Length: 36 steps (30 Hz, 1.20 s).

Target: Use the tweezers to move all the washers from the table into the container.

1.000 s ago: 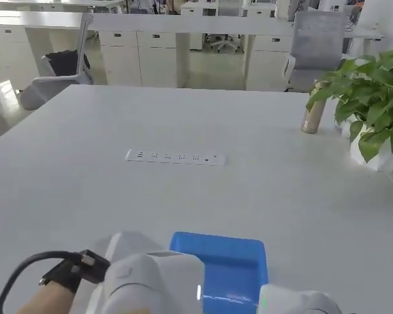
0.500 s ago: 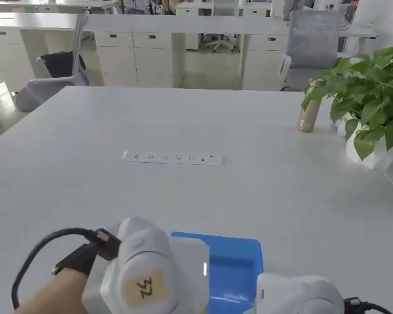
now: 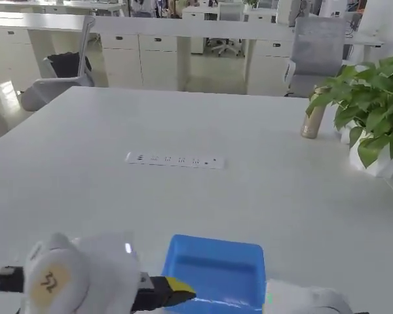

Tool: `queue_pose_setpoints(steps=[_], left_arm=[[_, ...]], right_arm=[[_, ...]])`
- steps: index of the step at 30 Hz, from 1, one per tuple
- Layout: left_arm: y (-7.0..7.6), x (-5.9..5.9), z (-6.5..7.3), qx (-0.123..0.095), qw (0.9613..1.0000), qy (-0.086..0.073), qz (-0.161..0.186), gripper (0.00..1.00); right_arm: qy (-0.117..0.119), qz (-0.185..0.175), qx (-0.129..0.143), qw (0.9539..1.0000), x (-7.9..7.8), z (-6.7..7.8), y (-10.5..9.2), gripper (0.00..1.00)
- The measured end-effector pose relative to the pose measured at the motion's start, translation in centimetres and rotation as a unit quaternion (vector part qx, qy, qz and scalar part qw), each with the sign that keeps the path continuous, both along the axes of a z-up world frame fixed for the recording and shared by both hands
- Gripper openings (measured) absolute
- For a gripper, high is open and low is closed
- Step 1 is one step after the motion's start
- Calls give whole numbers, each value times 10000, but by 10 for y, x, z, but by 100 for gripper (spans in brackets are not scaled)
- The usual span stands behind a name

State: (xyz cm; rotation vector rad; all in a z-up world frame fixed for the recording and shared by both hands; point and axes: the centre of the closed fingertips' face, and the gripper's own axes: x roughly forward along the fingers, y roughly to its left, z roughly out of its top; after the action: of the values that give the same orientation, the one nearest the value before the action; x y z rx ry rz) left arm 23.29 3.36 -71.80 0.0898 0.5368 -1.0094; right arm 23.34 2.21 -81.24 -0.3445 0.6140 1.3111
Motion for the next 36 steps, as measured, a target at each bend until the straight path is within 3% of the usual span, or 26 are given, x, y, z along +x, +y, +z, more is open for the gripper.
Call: queue_pose_setpoints(steps=[2, 4, 6, 8, 9, 10, 11, 15, 17, 20, 22, 25, 28, 30, 36], left_arm=[[9, -1, 2, -117, 9995, -106, 261, 53], [22, -1, 0, -77, 9980, -238, 587, 54], [34, 1, -1, -181, 9941, -345, 1010, 54], [44, 3, 1, -360, 9890, -421, 1372, 54], [52, 5, 3, -550, 9831, -453, 1686, 55], [57, 5, 3, -646, 9797, -440, 1847, 55], [67, 6, 2, -689, 9735, -493, 2122, 55], [92, 4, -8, -291, 9625, -707, 2604, 56], [93, 2, -9, -373, 9611, -660, 2657, 57], [90, 3, -7, -372, 9588, -883, 2675, 56], [91, 6, -9, -356, 9577, -901, 2710, 56], [96, 6, -8, -253, 9547, -1001, 2791, 55], [99, 6, -6, -366, 9526, -1019, 2844, 56], [100, 6, -7, -388, 9529, -993, 2841, 56], [97, 5, -8, -305, 9554, -1033, 2748, 54]], right_arm=[[49, -132, 83, 9999, 1, 0, -3, 2], [57, -198, 111, 9997, 2, -1, -4, 3], [21, -238, 97, 9997, 0, 0, -4, 3], [-1, -286, 95, 9995, 0, -1, -2, 2], [-9, -303, 97, 9995, 1, -1, 0, 2], [-22, -319, 104, 9994, 2, -1, 0, 2], [34, -412, 127, 9991, 3, -1, 0, 2], [159, -727, 157, 9971, 5, -2, -6, 2], [218, -770, 48, 9968, 4, -6, -9, 3], [198, -814, -61, 9965, 3, -6, -14, 2], [128, -777, -113, 9968, 3, -5, -15, 2], [205, -898, 44, 9957, 4, 12, -14, 2], [139, -915, 34, 9957, 11, 25, -17, 2], [27, -964, 7, 9953, 21, 42, -21, 2], [33, -1163, -35, 9932, 56, 64, -30, 2]])
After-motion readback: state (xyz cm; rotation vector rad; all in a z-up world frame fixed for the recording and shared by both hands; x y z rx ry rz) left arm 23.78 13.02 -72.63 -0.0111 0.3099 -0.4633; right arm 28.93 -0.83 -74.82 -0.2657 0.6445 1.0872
